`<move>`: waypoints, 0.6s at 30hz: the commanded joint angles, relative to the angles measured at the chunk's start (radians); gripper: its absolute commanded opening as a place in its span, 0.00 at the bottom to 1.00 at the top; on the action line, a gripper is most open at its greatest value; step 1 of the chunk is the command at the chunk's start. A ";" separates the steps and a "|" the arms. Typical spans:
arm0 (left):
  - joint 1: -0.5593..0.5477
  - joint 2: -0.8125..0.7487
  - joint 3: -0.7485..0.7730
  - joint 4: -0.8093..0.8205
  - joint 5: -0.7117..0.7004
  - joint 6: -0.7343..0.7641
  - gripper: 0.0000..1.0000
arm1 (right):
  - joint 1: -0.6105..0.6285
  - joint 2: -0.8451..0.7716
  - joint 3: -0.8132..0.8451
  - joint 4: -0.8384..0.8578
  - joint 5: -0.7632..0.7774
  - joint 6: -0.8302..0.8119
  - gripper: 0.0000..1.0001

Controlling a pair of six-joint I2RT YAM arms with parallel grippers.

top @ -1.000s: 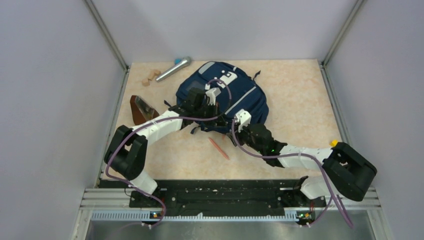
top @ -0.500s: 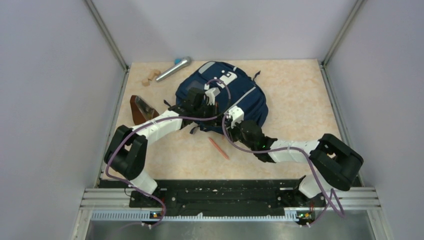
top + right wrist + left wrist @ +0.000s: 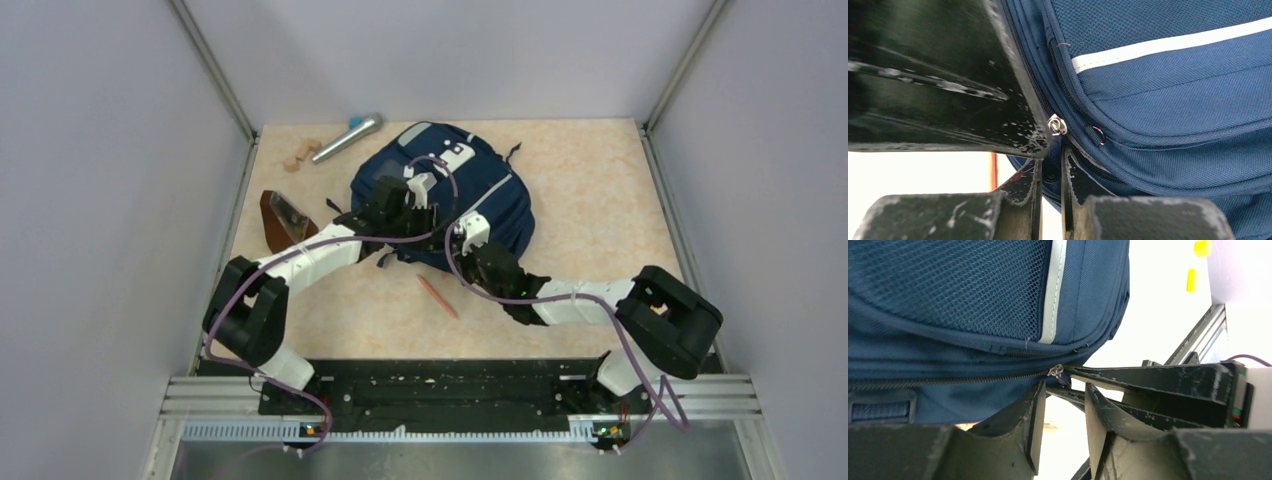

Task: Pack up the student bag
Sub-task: Zip the student bag at the center of the board.

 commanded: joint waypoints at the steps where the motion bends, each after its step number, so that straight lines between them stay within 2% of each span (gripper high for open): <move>1: -0.006 -0.114 -0.035 0.056 -0.123 0.003 0.45 | 0.001 -0.058 -0.005 0.013 0.037 0.104 0.00; 5: -0.007 -0.153 -0.075 0.044 -0.268 0.000 0.56 | 0.002 -0.059 -0.029 0.035 0.003 0.156 0.00; 11: -0.004 -0.130 -0.090 0.018 -0.449 -0.043 0.64 | 0.001 -0.068 -0.030 0.038 -0.045 0.208 0.00; 18: 0.005 -0.094 -0.126 0.103 -0.476 -0.108 0.66 | 0.001 -0.079 -0.016 -0.009 -0.055 0.321 0.00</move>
